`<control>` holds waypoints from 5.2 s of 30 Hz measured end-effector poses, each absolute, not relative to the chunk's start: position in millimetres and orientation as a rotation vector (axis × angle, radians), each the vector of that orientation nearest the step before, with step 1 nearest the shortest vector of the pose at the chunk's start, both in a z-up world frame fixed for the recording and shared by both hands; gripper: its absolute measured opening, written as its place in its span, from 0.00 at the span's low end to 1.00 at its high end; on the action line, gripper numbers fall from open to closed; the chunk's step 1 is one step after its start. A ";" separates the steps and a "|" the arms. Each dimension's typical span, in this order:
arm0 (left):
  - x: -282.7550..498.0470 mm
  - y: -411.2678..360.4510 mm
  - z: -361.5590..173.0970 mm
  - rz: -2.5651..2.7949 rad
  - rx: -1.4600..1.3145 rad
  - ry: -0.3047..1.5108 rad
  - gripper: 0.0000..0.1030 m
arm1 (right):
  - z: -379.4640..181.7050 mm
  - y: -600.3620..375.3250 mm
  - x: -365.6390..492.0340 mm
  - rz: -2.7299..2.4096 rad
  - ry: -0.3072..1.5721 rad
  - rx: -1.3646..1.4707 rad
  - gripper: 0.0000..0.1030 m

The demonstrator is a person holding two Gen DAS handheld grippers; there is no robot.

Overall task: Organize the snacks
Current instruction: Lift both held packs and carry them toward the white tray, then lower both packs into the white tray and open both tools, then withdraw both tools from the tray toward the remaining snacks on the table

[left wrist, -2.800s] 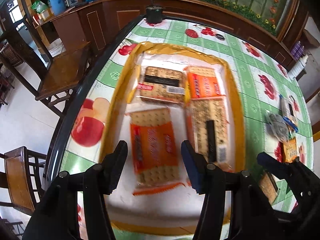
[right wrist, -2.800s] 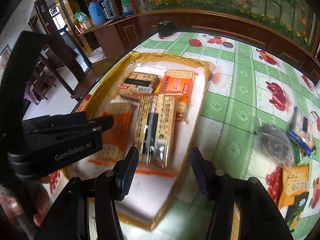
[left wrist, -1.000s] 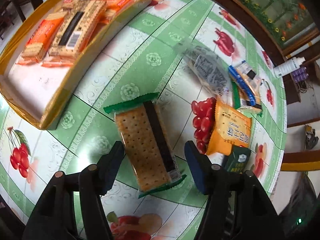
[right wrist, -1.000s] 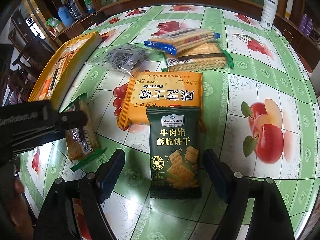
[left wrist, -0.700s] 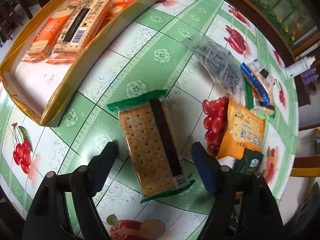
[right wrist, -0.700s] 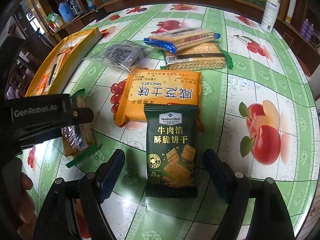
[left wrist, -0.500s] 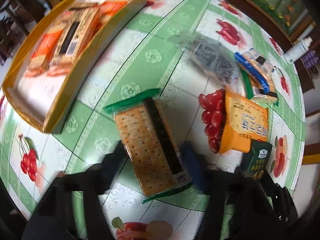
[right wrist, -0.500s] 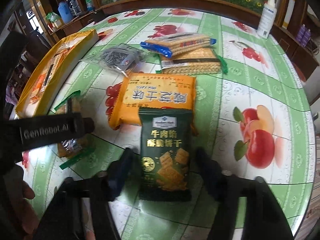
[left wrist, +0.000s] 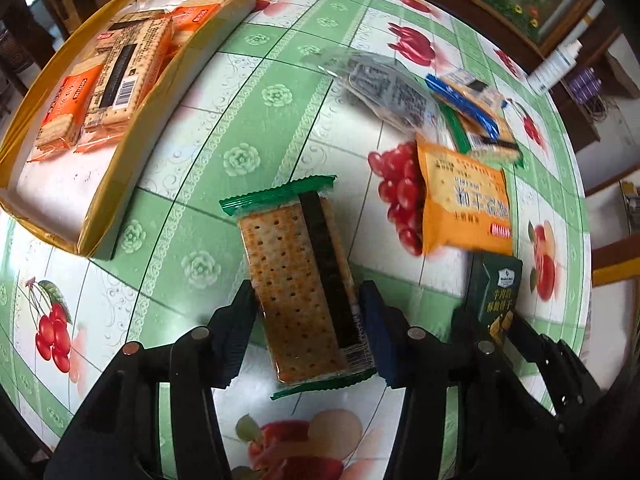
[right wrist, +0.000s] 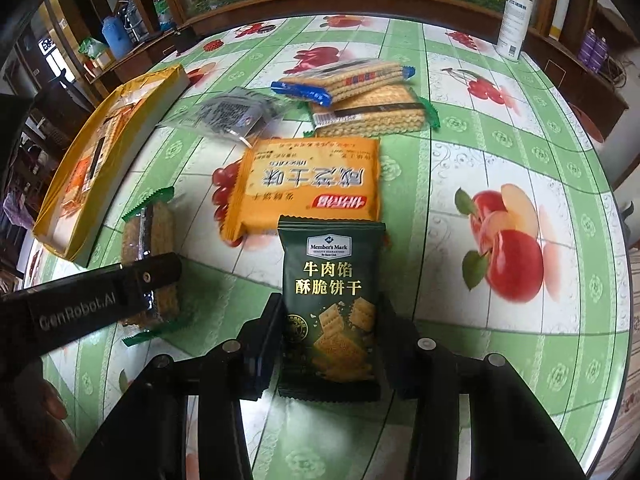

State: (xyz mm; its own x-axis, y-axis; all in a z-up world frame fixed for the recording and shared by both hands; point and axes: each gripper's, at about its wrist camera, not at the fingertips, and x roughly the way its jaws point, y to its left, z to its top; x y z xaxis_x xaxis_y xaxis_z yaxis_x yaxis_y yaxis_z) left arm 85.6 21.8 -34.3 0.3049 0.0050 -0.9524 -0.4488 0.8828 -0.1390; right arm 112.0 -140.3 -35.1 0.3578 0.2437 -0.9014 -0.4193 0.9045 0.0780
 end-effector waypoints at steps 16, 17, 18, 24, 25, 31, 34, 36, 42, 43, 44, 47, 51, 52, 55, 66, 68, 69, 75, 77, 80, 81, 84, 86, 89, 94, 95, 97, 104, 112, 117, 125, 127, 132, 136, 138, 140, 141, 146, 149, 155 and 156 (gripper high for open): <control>23.5 23.7 -15.9 0.198 -0.248 1.177 0.48 | -32.5 -144.0 61.5 0.440 1.186 -0.134 0.44; 19.7 24.6 -15.2 0.192 -0.244 1.176 0.48 | -32.2 -143.2 58.9 0.441 1.190 -0.130 0.44; 17.7 24.8 -15.0 0.188 -0.236 1.176 0.48 | -32.2 -142.2 56.2 0.444 1.196 -0.128 0.44; 13.7 26.3 -17.7 0.166 -0.217 1.181 0.48 | -30.3 -138.0 43.6 0.453 1.221 -0.099 0.44; 13.1 26.9 -17.6 0.161 -0.218 1.180 0.48 | -29.3 -136.8 41.9 0.456 1.224 -0.093 0.44; 3.5 33.5 -9.0 0.144 -0.208 1.151 0.49 | -23.3 -128.5 37.4 0.469 1.237 -0.054 0.44; 1.0 38.0 -3.4 0.138 -0.207 1.136 0.49 | -18.8 -122.9 36.6 0.476 1.233 -0.044 0.44; -0.1 41.2 -0.8 0.133 -0.207 1.132 0.49 | -15.9 -118.8 36.6 0.483 1.231 -0.035 0.44; -2.7 50.8 2.9 0.122 -0.218 1.132 0.49 | -9.0 -101.6 35.3 0.509 1.233 -0.031 0.44; -3.2 53.7 3.9 0.119 -0.224 1.134 0.49 | -8.5 -98.1 35.2 0.517 1.238 -0.030 0.44; -3.5 55.7 5.3 0.118 -0.231 1.132 0.49 | -8.2 -95.9 35.4 0.521 1.239 -0.029 0.44; -3.8 69.4 13.7 0.121 -0.256 1.117 0.49 | -3.5 -83.8 36.7 0.538 1.236 -0.023 0.44; -3.0 94.9 27.1 0.148 -0.286 1.089 0.49 | 7.5 -62.4 43.1 0.580 1.227 -0.003 0.44; -2.3 103.2 30.1 0.158 -0.296 1.082 0.49 | 10.6 -57.3 44.7 0.588 1.222 -0.002 0.44; 1.8 135.1 40.5 0.202 -0.325 1.058 0.49 | 21.0 -31.6 51.2 0.622 1.202 -0.003 0.44; 23.2 249.0 47.3 0.381 -0.340 1.013 0.49 | 35.8 75.1 80.8 0.738 1.145 -0.018 0.44; 29.4 257.4 42.3 0.391 -0.337 1.018 0.49 | 31.7 93.3 86.0 0.745 1.141 -0.019 0.44; 32.8 261.5 38.8 0.395 -0.342 1.028 0.49 | 29.3 100.8 88.5 0.750 1.140 -0.015 0.44; 47.4 274.0 24.4 0.415 -0.345 1.048 0.49 | 10.4 137.2 97.1 0.738 1.146 -0.071 0.44; 52.2 276.5 17.0 0.421 -0.343 1.069 0.49 | 6.0 141.2 97.1 0.728 1.136 -0.091 0.44; 58.3 280.1 8.4 0.438 -0.346 1.092 0.49 | -1.1 149.1 100.3 0.712 1.135 -0.117 0.44; 59.7 280.9 6.1 0.441 -0.349 1.098 0.49 | -3.2 150.7 101.8 0.705 1.134 -0.124 0.44; 64.1 278.8 3.5 0.441 -0.320 1.106 0.49 | -6.2 151.8 101.1 0.693 1.125 -0.145 0.45; 67.3 277.3 1.5 0.455 -0.289 1.124 0.49 | -8.0 154.9 101.3 0.692 1.127 -0.157 0.46; 68.3 277.8 1.7 0.470 -0.280 1.126 0.49 | -9.9 156.9 101.6 0.688 1.132 -0.176 0.46; 67.9 277.4 5.4 0.482 -0.262 1.119 0.49 | -9.0 157.1 101.0 0.678 1.131 -0.199 0.50; 67.7 276.8 6.5 0.486 -0.253 1.117 0.49 | -7.6 157.2 100.5 0.679 1.126 -0.207 0.52; 67.3 276.4 8.0 0.487 -0.249 1.111 0.49 | -3.1 158.7 98.4 0.682 1.096 -0.233 0.58; 61.7 274.7 16.4 0.515 -0.227 1.080 0.49 | 9.0 151.0 93.9 0.677 1.044 -0.238 0.62; 49.8 257.8 21.8 0.529 -0.252 1.057 0.49 | 12.9 124.9 85.6 0.680 1.046 -0.200 0.62; 40.4 225.0 25.8 0.480 -0.258 1.046 0.49 | 15.8 99.0 72.8 0.691 1.049 -0.192 0.62; 32.1 146.6 22.3 0.364 -0.245 1.070 0.49 | 19.3 33.6 52.0 0.686 1.067 -0.174 0.62; 32.3 125.6 19.3 0.330 -0.244 1.080 0.49 | 19.1 14.2 48.9 0.676 1.070 -0.166 0.62; 40.3 84.9 9.2 0.292 -0.204 1.117 0.49 | 11.0 -47.0 48.8 0.614 1.102 -0.114 0.63; 50.5 62.7 0.6 0.282 -0.203 1.144 0.49 | 0.8 -92.7 55.0 0.547 1.125 -0.079 0.64; 56.9 55.6 -2.6 0.282 -0.203 1.153 0.49 | -4.3 -116.6 62.6 0.507 1.139 -0.057 0.64; 67.6 47.8 -6.3 0.277 -0.206 1.164 0.49 | -7.9 -141.1 70.6 0.470 1.148 -0.026 0.64; 74.3 44.3 -7.3 0.272 -0.213 1.169 0.49 | -8.9 -152.7 75.7 0.449 1.148 -0.016 0.64; 108.5 36.0 -1.8 0.274 -0.199 1.160 0.49 | -4.4 -188.2 106.3 0.398 1.128 0.030 0.64; 126.7 41.7 5.8 0.284 -0.205 1.154 0.49 | 2.4 -190.3 133.9 0.436 1.110 0.071 0.70; 157.6 58.7 22.3 0.293 -0.162 1.143 0.49 | 5.5 -161.2 185.3 0.500 1.051 0.092 0.72; 163.8 60.3 26.0 0.289 -0.147 1.136 0.49 | 3.1 -154.4 195.4 0.515 1.057 0.101 0.72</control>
